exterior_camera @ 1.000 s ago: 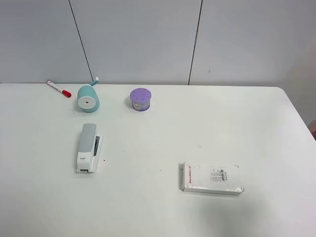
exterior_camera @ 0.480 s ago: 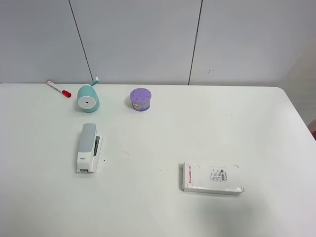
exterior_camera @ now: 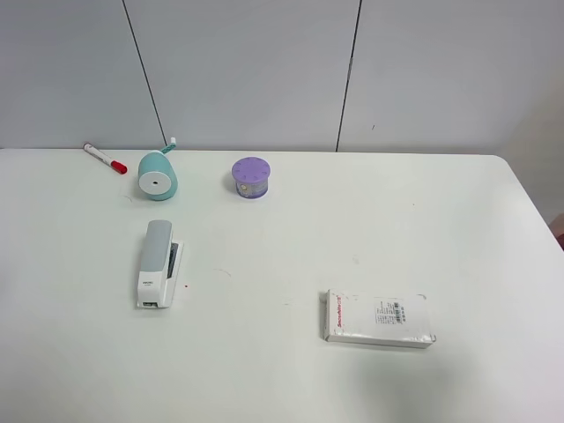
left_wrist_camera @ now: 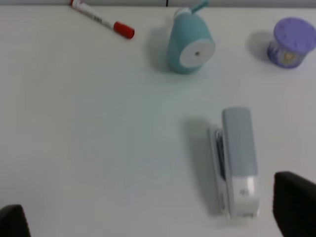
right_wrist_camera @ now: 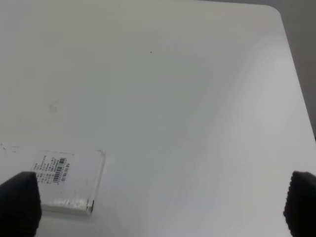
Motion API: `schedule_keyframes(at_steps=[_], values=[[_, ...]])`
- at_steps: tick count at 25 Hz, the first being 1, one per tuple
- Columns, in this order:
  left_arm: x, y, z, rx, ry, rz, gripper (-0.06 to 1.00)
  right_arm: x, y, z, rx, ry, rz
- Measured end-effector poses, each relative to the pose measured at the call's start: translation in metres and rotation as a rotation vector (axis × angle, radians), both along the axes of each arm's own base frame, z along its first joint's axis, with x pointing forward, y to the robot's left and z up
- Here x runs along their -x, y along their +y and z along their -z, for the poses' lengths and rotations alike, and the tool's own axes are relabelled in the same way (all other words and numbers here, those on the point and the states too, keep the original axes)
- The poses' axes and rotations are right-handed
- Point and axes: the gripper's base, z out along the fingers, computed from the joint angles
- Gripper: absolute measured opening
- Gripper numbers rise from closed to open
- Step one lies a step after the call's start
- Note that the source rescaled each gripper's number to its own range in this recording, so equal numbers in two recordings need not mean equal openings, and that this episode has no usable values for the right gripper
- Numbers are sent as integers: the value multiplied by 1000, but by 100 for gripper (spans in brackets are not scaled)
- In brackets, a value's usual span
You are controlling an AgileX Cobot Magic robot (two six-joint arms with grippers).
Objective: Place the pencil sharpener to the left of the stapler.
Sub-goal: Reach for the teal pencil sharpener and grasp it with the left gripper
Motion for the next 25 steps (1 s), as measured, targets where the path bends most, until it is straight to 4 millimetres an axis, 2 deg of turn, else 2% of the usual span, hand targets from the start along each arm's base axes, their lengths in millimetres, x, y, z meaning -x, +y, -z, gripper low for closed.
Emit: schedule_keyframes(at_steps=[2,4,7,9,11,15,18,25], values=[[-43,-3,-18,21,18,-1,100,0,0,0,0,0,0],[-89,-6,-27,44,60,-4,100,0,0,0,0,0,0],[-160,-13,-27,82,128,-10,100,0,0,0,0,0,0],[-195,-21,-31,97,145,1,100,0,0,0,0,0,0],[-227,-31,-23,114,203,6,100,0,0,0,0,0,0],[-271,-48,-11,121,315,21,100,0,0,0,0,0,0],[-295,-56,10,111,418,27,100,0,0,0,0,0,0],[-324,-60,75,89,603,15,100,0,0,0,0,0,0]])
